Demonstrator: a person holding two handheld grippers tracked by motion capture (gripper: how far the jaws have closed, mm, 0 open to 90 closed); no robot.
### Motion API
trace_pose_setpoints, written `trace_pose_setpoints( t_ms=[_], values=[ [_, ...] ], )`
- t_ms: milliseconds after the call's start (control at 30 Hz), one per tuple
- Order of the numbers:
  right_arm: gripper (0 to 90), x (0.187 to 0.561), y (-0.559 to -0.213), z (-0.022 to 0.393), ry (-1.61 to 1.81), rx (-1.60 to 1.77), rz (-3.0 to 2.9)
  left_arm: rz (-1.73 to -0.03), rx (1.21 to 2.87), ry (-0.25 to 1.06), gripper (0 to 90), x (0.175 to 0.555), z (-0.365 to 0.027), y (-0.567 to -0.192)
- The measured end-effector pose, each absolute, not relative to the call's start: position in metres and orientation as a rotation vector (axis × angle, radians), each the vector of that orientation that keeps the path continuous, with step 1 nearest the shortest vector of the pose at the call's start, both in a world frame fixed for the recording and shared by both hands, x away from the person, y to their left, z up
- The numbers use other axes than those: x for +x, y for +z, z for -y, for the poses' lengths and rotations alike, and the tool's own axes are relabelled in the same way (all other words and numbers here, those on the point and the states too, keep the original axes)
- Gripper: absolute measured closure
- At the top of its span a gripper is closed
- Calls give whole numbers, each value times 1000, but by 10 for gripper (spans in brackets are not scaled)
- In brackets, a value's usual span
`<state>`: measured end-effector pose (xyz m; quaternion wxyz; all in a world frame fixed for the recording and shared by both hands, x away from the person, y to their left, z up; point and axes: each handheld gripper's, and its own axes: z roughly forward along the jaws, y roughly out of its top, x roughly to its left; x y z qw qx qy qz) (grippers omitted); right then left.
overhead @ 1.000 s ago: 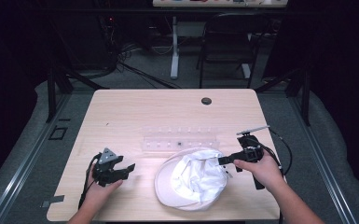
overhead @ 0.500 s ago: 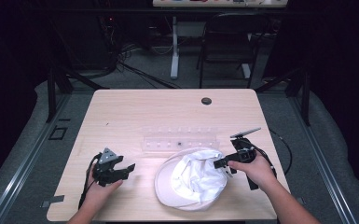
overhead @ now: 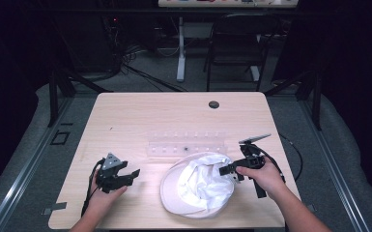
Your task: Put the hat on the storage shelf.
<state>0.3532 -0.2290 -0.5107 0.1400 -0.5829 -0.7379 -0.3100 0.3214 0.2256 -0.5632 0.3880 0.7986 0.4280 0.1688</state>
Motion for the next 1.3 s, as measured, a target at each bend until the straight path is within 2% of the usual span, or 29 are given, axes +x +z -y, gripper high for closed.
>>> trace_pose_setpoints(
  t_ms=[233, 500, 633, 733, 1300],
  values=[
    [471, 353, -498, 232, -908, -1647, 2122, -1089, 2031, 431, 373, 321, -226, -563],
    [625, 351, -488, 230, -881, -1653, 2102, -1089, 2031, 431, 373, 321, -226, -563],
    [663, 351, -488, 228, -872, -1660, 2101, -1090, 2032, 432, 373, 321, -226, -563],
    [726, 351, -486, 228, -852, -1657, 2117, -1086, 2034, 433, 373, 321, -226, -563],
    [810, 348, -468, 221, -799, -1675, 2138, -1086, 2037, 431, 373, 321, -225, -563]
  ],
)
